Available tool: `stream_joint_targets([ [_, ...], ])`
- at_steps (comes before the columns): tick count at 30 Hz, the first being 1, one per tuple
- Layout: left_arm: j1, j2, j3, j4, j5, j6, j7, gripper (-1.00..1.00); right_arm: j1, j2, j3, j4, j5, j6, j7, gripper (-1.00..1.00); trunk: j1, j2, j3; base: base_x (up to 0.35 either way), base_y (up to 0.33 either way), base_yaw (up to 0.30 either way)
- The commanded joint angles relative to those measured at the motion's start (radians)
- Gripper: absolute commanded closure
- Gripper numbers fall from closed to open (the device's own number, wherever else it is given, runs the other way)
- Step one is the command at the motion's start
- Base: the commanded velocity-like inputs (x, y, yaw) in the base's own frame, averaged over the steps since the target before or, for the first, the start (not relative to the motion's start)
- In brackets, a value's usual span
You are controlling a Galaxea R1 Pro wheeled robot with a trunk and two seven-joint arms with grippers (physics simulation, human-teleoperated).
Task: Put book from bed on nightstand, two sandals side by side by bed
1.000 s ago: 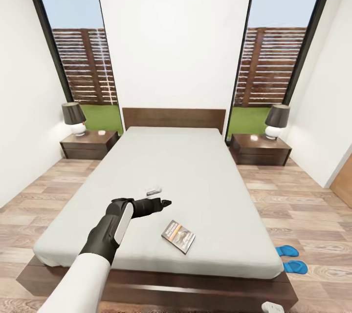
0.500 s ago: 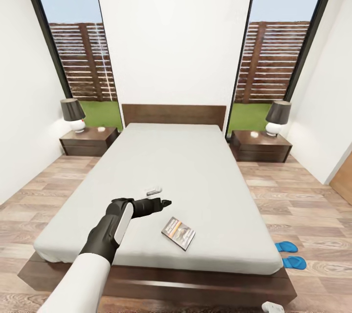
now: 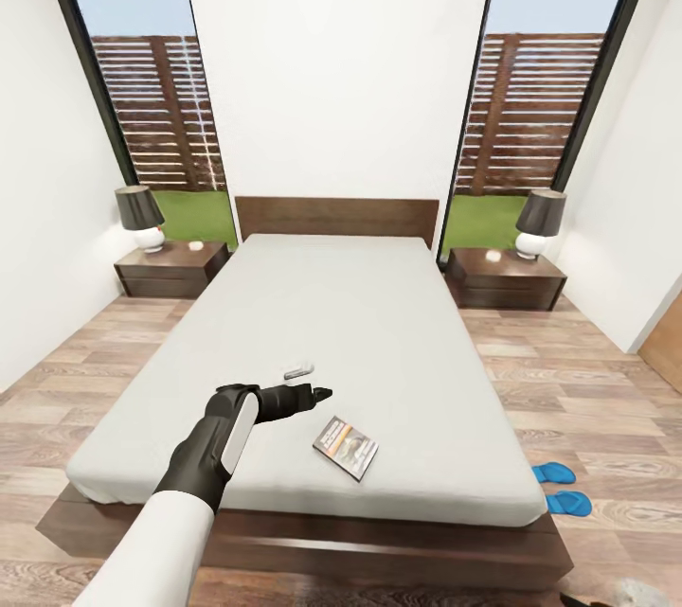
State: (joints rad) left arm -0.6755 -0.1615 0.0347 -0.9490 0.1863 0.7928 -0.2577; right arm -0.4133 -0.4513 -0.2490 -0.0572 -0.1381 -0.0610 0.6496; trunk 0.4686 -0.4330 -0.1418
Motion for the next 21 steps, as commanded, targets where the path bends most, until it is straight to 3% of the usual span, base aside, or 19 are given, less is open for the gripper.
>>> stream_joint_targets([
  [1,-0.001,-0.001,0.004,-0.001,0.001,0.006,-0.003,-1.0,-0.001,-0.027,0.008,0.003,-0.051,-0.002,0.004,-1.0,0.001,-0.002,-0.002,0.0,0.0,0.0],
  [3,-0.001,-0.001,0.004,-0.001,0.001,0.006,-0.003,-1.0,-0.001,-0.07,0.008,0.007,-0.147,-0.004,0.003,-1.0,0.001,-0.002,-0.003,0.0,0.0,0.0],
  [5,-0.001,-0.001,0.004,-0.001,0.001,0.006,-0.003,-1.0,-0.001,-0.113,0.01,0.015,-0.306,-0.005,0.002,-1.0,0.001,-0.002,-0.003,0.0,0.0,0.0],
  [9,-0.001,-0.001,0.004,-0.001,0.001,0.006,-0.003,-1.0,-0.001,-0.124,0.01,0.016,-0.401,-0.005,0.001,-1.0,0.001,-0.002,-0.003,0.0,0.0,0.0],
  [14,-0.001,-0.002,-0.002,0.0,0.001,0.007,-0.005,-1.0,-0.001,-0.126,-0.003,-0.017,-0.44,-0.005,0.0,-1.0,0.001,-0.002,-0.003,0.0,0.0,0.0],
  [21,0.0,-0.003,-0.023,0.0,0.002,0.008,-0.007,-1.0,-0.002,-0.124,-0.007,-0.272,-0.445,-0.004,-0.009,-1.0,0.001,-0.002,-0.003,0.0,0.0,0.0],
])
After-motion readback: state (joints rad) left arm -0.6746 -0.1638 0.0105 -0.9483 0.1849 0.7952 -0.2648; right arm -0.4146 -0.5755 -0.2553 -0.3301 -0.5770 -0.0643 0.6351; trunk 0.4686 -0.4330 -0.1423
